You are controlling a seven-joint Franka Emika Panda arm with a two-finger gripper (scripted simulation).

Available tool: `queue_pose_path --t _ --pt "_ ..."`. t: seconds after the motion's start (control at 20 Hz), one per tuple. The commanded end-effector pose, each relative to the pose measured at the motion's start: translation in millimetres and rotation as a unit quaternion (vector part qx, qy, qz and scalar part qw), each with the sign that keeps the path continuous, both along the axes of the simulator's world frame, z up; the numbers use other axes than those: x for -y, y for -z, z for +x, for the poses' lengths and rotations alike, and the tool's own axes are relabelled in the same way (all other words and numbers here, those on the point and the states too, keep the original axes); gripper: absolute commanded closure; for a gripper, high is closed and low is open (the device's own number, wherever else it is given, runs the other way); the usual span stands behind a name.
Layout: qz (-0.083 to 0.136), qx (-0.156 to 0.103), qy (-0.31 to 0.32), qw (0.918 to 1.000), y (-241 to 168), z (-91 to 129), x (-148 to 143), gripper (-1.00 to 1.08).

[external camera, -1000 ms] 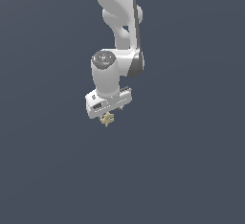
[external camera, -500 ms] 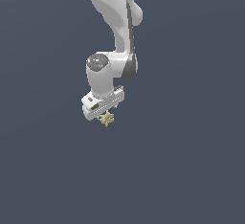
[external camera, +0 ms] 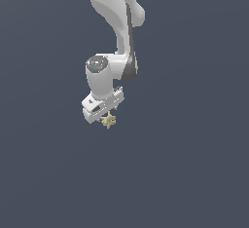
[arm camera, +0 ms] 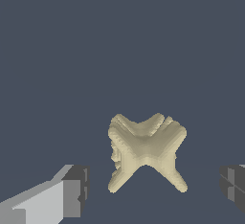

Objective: Pick up the object and move it to a goal position.

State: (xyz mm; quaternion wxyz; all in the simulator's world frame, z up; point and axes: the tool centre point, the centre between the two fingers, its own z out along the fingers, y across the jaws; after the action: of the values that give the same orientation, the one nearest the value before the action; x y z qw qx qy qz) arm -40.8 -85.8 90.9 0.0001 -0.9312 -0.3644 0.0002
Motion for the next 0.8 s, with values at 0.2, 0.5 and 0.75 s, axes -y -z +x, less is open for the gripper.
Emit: queue_pose_path --t 0.2,0.5,0.75 --pt "0.000 0.000 0.000 1.0000 5 0 0 -0.92" --pt "0.000 0.000 -0.001 1.0000 32 -1 0 -0.92" --pt "0.000 0.000 -0.002 1.0000 48 -1 0 -0.92"
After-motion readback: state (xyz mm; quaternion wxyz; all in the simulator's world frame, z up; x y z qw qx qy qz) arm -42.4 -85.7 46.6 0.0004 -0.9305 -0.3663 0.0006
